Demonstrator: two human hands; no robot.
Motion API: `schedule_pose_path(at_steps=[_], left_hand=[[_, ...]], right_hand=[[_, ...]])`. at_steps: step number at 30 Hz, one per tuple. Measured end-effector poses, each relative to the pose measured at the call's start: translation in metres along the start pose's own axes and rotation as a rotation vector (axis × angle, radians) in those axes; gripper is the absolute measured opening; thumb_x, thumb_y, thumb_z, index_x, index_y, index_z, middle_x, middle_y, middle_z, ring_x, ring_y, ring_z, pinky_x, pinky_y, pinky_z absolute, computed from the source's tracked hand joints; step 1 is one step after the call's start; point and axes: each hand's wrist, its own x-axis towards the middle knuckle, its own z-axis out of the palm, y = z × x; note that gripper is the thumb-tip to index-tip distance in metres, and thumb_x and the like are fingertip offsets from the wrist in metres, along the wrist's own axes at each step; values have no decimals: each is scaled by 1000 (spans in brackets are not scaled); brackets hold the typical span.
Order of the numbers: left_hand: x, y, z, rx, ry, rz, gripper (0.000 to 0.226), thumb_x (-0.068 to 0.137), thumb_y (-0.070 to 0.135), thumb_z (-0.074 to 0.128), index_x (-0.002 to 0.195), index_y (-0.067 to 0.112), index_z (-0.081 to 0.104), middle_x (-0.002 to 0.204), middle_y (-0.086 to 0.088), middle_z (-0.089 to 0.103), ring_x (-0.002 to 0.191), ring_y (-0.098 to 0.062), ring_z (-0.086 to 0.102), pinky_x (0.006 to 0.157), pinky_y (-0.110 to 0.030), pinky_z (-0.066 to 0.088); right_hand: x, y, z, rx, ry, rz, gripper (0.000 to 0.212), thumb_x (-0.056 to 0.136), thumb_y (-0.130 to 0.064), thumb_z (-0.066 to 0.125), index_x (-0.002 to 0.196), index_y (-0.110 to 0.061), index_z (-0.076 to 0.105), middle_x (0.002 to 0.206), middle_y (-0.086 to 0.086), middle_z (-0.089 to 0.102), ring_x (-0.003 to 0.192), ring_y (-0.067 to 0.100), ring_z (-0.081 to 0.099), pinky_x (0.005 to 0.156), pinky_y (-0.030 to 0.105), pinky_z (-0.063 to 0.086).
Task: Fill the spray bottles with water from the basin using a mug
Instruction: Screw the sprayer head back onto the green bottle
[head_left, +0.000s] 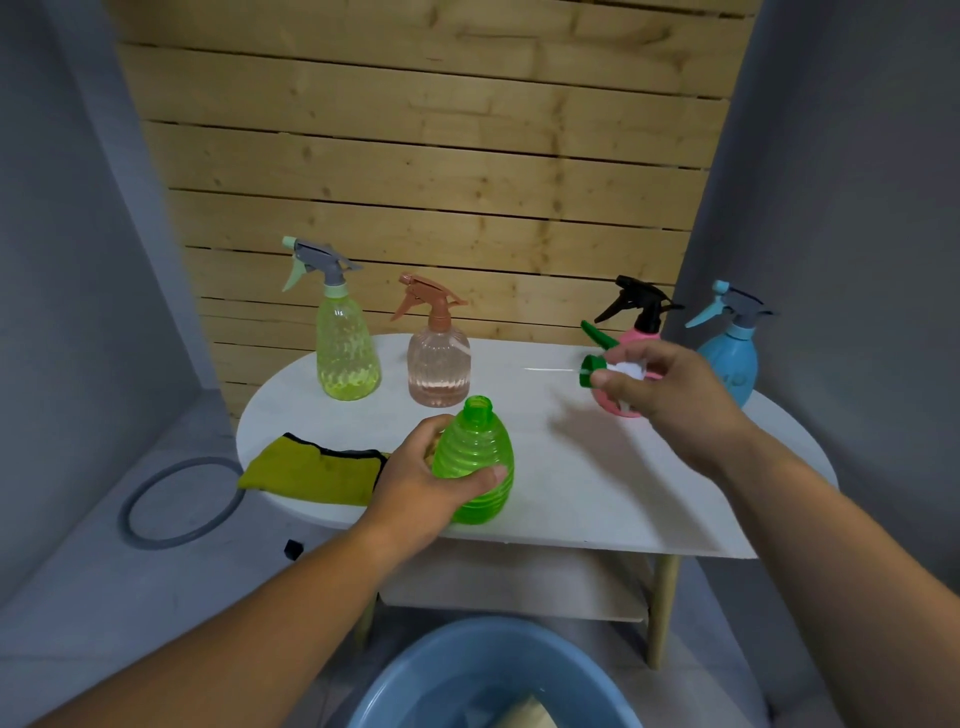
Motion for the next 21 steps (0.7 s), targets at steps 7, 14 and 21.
schedule_pose_path(at_steps=[7, 14, 21], left_hand=[[4, 1, 8, -14, 6, -12, 53, 67, 21, 96, 110, 30, 66, 96, 15, 77, 85, -2, 73, 70, -14, 54], [3, 5, 10, -18, 4, -13, 53, 69, 13, 94, 111, 27, 64, 89, 15, 76, 78, 5, 70, 67, -9, 51], [3, 4, 8, -16, -17, -5, 53, 71, 14, 93, 115, 25, 65, 93, 13, 77, 84, -1, 72, 73, -14, 54]], right_hand=[[4, -26, -31, -213, 28, -202, 28, 83, -28, 78, 107, -37, 67, 110, -14, 64, 94, 7, 60, 83, 22, 46], [7, -42, -35, -76, 85, -296, 70, 83, -20, 80, 139, -46, 47, 82, -15, 66, 74, 17, 60, 72, 24, 53], [3, -47, -30, -26, 54, -242, 82, 83, -18, 80, 146, -45, 36, 92, 15, 71, 89, 31, 67, 89, 43, 55]])
